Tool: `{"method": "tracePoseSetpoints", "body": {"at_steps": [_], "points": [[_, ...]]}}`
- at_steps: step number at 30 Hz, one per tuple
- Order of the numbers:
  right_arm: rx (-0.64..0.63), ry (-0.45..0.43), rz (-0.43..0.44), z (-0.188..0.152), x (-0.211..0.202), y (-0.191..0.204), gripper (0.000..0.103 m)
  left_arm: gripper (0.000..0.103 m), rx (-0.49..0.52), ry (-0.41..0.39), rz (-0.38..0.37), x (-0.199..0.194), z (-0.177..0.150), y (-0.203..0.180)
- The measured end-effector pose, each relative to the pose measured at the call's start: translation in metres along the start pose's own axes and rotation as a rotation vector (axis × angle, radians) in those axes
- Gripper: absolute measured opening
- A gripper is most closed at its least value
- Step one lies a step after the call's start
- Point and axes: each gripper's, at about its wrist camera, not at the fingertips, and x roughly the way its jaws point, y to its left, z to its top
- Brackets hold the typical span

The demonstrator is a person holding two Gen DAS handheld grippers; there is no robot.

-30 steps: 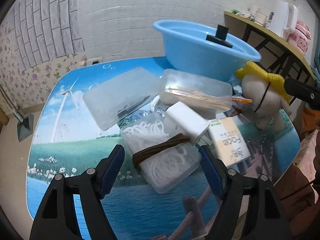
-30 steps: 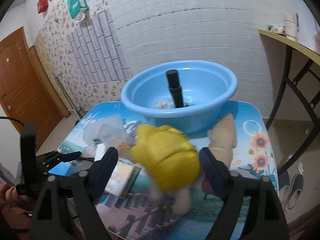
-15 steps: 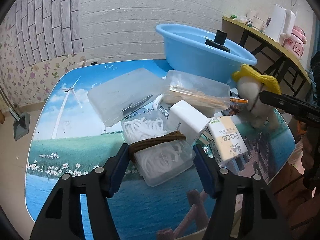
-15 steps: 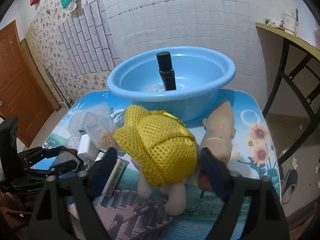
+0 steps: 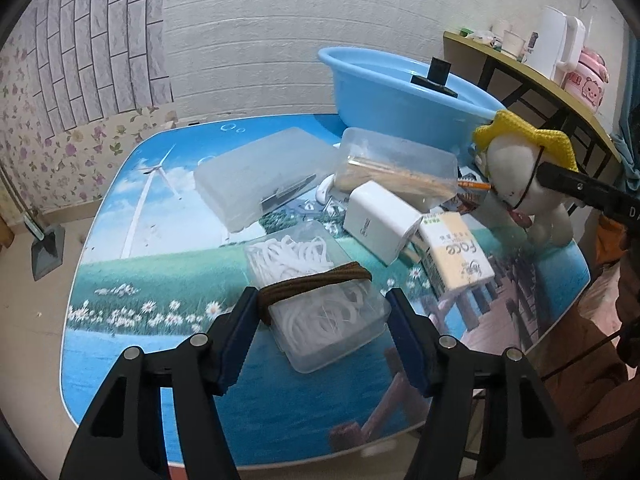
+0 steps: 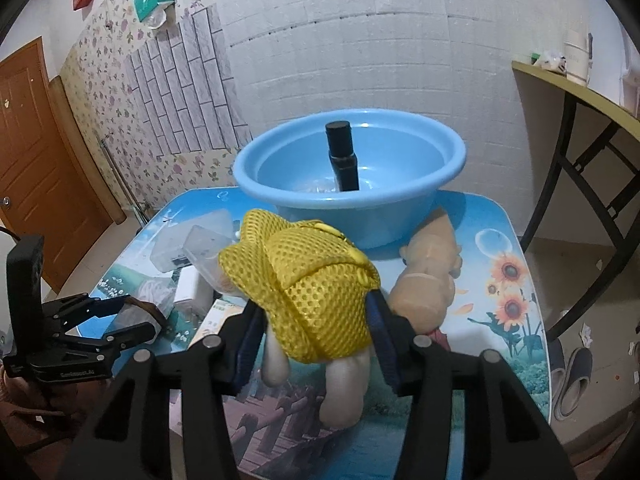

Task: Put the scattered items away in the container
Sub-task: 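Grasp the hair tie box with the left gripper while the right grasps the plush toy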

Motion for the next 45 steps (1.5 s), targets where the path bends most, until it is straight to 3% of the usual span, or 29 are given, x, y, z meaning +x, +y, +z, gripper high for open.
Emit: {"method": "tracePoseSetpoints", "body": {"at_steps": [9, 13, 21, 27, 31, 37, 41, 45], "points": [[0.006, 0.002, 0.006, -0.012, -0.009, 0.003, 0.049, 0.065, -0.015, 0.004, 0.038, -0.013, -0.015, 0.007], [0.002, 0.002, 0.001, -0.014, -0.011, 0.003, 0.049, 0.073, -0.044, 0.013, 0.065, -0.017, -0.020, 0.012], [-0.005, 0.036, -0.010, -0.023, -0.009, 0.003, 0.050, 0.076, -0.093, 0.026, 0.080, -0.016, -0.017, 0.016], [0.001, 0.045, 0.008, -0.022, -0.005, 0.003, 0.059, 0.076, -0.090, 0.041, 0.070, -0.005, -0.012, 0.013], [-0.009, 0.060, 0.008, -0.024, -0.001, 0.005, 0.075, 0.076, -0.092, 0.049, 0.064, 0.001, -0.010, 0.012], [-0.010, 0.088, 0.003, -0.023, 0.011, 0.006, 0.077, 0.076, -0.084, 0.055, 0.062, 0.007, -0.009, 0.012], [-0.031, 0.093, -0.006, -0.024, 0.018, 0.010, 0.088, 0.079, -0.071, 0.050, 0.063, 0.010, -0.008, 0.011], [-0.033, 0.109, -0.015, -0.026, 0.027, 0.011, 0.088, 0.081, -0.030, 0.042, 0.084, 0.014, -0.008, 0.007]]}}
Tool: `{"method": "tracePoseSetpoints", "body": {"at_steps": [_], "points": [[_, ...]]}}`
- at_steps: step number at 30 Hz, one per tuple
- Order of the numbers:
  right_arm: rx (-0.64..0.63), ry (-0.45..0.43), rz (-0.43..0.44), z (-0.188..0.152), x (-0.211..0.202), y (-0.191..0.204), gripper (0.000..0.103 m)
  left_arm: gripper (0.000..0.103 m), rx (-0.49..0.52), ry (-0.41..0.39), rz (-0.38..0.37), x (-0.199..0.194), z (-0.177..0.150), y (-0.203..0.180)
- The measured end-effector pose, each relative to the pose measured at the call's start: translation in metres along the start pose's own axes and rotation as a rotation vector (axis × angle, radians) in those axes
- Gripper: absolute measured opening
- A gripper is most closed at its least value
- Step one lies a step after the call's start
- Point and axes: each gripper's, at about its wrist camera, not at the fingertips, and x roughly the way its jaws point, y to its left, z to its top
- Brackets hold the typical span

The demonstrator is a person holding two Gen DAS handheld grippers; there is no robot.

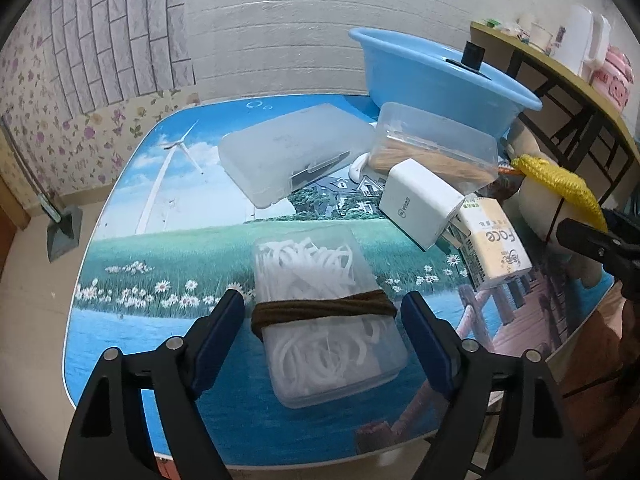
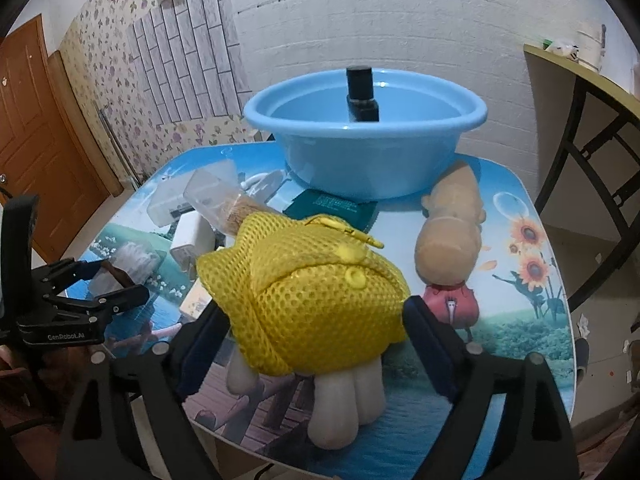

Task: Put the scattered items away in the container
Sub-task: 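Grasp the hair tie box with the left gripper while the right grasps the plush toy, then carry the hair tie box and plush toy into the blue basin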

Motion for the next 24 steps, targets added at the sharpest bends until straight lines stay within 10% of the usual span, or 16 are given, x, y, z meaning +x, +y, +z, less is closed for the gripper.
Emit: {"method": "tracePoseSetpoints", "body": {"at_steps": [24], "points": [[0.009, -0.087, 0.067, 0.011, -0.034, 0.001, 0.068, 0.059, 0.009, -0.077, -0.043, -0.020, 0.015, -0.002]]}}
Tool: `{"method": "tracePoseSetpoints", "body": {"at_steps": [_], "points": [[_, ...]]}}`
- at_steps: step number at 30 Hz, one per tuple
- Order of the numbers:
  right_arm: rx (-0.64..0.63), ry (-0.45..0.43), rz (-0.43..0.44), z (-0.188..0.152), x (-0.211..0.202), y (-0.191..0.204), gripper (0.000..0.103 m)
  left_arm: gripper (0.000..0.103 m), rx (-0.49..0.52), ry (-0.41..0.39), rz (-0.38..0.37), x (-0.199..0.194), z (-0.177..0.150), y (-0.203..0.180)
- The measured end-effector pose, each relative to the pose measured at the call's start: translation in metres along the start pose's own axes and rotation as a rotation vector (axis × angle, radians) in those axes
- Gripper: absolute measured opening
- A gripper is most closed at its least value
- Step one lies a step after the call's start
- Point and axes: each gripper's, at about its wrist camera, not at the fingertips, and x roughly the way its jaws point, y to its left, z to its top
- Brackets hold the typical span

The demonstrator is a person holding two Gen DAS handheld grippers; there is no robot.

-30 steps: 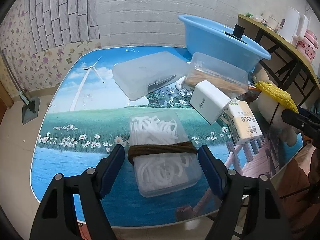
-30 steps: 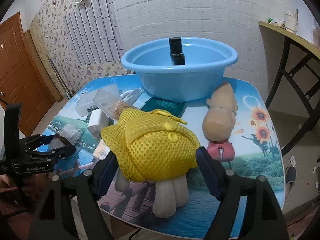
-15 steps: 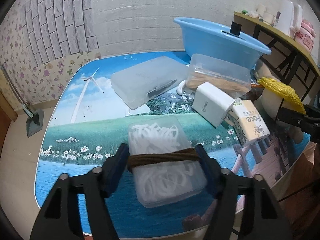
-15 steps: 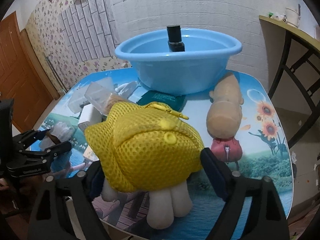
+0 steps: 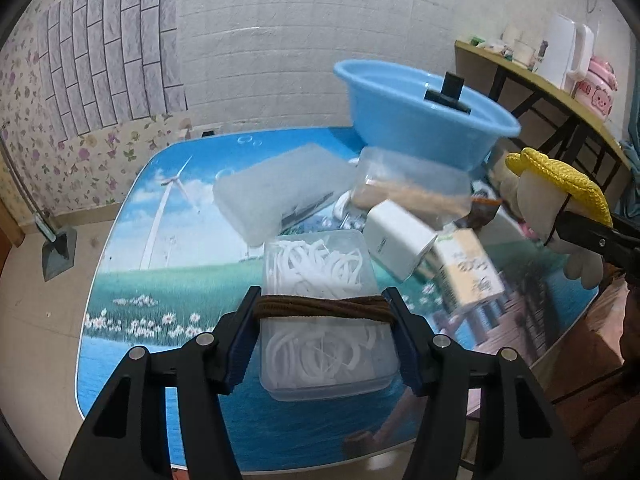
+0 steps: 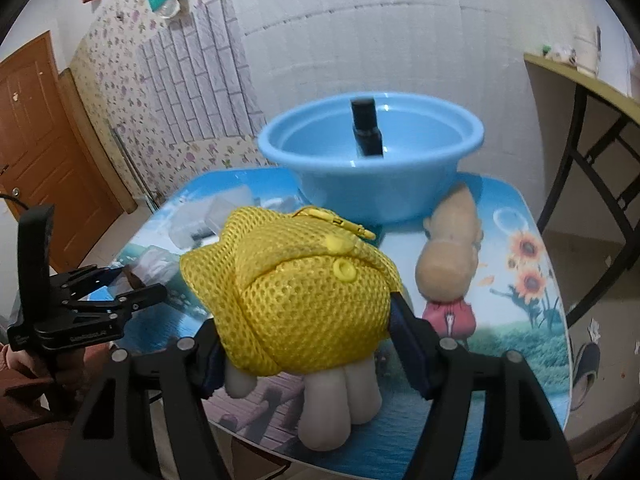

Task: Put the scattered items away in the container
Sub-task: 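Carry the hair tie box and plush toy into the blue basin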

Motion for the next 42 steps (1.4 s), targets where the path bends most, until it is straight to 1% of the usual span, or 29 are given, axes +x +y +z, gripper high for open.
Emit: {"method": "tracePoseSetpoints", "body": {"at_steps": [4, 8, 15, 20, 25, 31, 36, 42], "points": [[-0.013, -0.041, 0.018, 0.011, -0.014, 0.004, 0.068, 0.059, -0.008, -0.017, -0.017, -0.009, 0.014, -0.003], [-0.024, -0.083, 0.021, 0.024, -0.025, 0.006, 0.068, 0.059, -0.005, -0.058, -0.024, -0.018, 0.033, -0.006], [-0.019, -0.107, 0.027, 0.059, -0.018, -0.004, 0.068, 0.059, 0.024, -0.087, -0.029, -0.017, 0.072, -0.012], [-0.023, -0.095, 0.048, 0.080, -0.001, -0.012, 0.068, 0.059, 0.039, -0.103, -0.047, -0.008, 0.101, -0.018], [-0.037, -0.077, 0.070, 0.094, 0.016, -0.014, 0.068, 0.059, 0.067, -0.108, -0.070, 0.006, 0.125, -0.029], [-0.041, -0.044, 0.061, 0.102, 0.043, -0.019, 0.068, 0.059, 0.098, -0.101, -0.090, 0.026, 0.146, -0.041], [-0.042, -0.033, 0.040, 0.110, 0.054, -0.028, 0.068, 0.059, 0.108, -0.108, -0.116, 0.038, 0.163, -0.050], [-0.027, -0.041, 0.023, 0.117, 0.063, -0.041, 0.068, 0.059, 0.132, -0.105, -0.133, 0.057, 0.178, -0.061]]}}
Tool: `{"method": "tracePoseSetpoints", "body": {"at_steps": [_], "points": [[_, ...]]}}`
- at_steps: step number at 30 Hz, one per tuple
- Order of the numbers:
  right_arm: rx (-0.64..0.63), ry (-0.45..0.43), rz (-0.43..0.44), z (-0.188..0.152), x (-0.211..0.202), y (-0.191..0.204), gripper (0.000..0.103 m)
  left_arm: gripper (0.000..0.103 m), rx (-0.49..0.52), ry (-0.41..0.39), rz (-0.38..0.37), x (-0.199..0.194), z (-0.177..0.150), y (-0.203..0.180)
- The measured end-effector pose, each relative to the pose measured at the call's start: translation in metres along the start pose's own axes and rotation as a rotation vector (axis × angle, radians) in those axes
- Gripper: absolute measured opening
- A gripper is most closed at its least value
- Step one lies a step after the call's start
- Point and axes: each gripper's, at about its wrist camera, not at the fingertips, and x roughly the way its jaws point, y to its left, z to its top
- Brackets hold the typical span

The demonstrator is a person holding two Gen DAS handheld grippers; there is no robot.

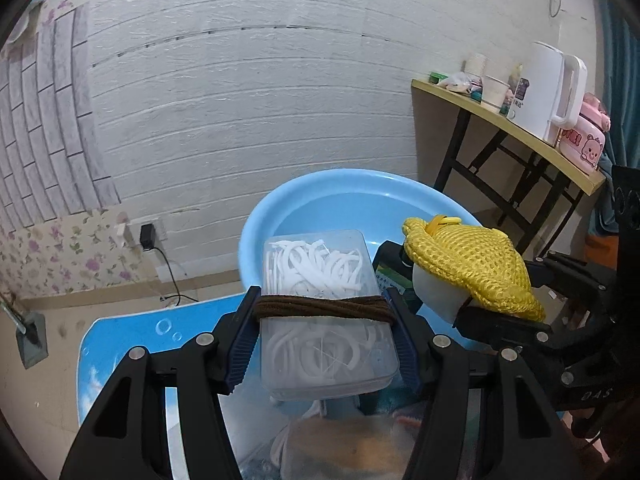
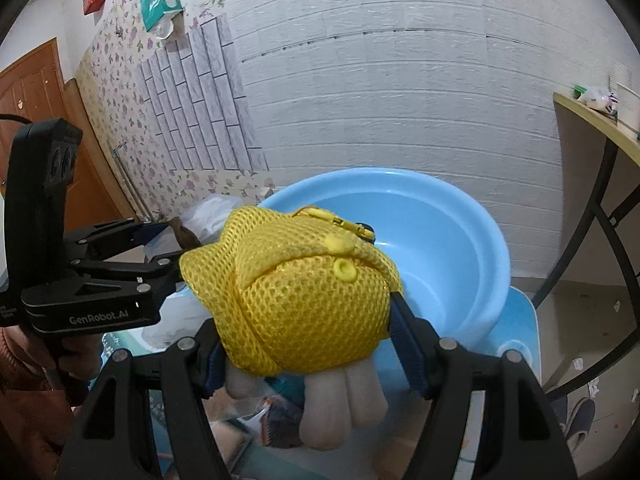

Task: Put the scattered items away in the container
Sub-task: 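Carry the hair tie box and plush toy into the blue basin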

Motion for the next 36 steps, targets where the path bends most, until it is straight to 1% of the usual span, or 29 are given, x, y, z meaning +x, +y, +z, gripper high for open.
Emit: {"method": "tracePoseSetpoints", "body": {"at_steps": [11, 20, 33, 36], "points": [[0.017, -0.005, -0.034, 0.009, 0.011, -0.015, 0.068, 0.059, 0.020, 0.018, -0.040, 0.031, 0.010, -0.013], [0.017, -0.003, -0.044, 0.016, 0.023, -0.020, 0.068, 0.060, 0.028, 0.033, -0.035, 0.049, 0.013, -0.015], [0.016, 0.002, -0.038, 0.018, 0.031, -0.019, 0.068, 0.061, 0.001, 0.054, -0.041, 0.052, 0.007, -0.013], [0.021, 0.006, -0.033, 0.018, 0.032, -0.018, 0.068, 0.065, -0.004, 0.049, -0.038, 0.052, 0.006, -0.011]]}}
